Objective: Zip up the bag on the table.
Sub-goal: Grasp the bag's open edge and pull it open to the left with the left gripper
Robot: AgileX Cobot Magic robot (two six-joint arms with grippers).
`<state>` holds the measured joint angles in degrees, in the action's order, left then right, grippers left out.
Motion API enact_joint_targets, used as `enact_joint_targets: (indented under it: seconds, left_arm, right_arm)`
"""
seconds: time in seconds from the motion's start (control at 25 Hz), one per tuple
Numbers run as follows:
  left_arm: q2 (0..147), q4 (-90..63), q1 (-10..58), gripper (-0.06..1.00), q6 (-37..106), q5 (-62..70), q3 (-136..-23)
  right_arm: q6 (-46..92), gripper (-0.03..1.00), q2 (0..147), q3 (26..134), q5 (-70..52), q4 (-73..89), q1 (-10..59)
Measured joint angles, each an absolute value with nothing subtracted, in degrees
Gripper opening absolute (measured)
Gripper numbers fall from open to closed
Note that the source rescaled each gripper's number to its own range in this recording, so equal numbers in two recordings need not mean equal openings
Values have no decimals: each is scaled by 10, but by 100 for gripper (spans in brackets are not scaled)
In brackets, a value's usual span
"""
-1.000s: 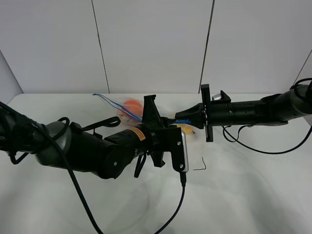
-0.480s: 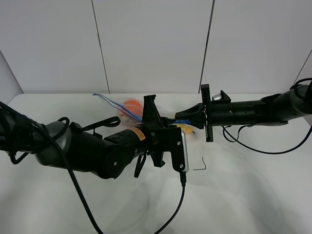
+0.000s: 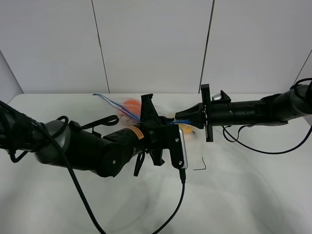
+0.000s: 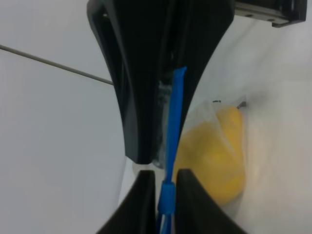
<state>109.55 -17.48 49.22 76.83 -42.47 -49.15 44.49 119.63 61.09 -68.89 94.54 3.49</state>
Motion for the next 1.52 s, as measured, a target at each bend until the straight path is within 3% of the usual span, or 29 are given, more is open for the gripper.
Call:
enact_joint_targets:
  seconds: [0.04, 0.6, 1.52]
  left_arm:
    - [1096, -175, 492, 0, 768, -425, -492]
    - [1096, -182, 483, 0, 774, -475, -464]
    - [1096, -157, 279, 0, 777, -555, -418]
  right_arm:
    - [445, 0, 1196, 611, -689, 945, 35]
    - [445, 0, 1196, 611, -691, 946, 35]
    - [434, 0, 1196, 611, -687, 961, 35]
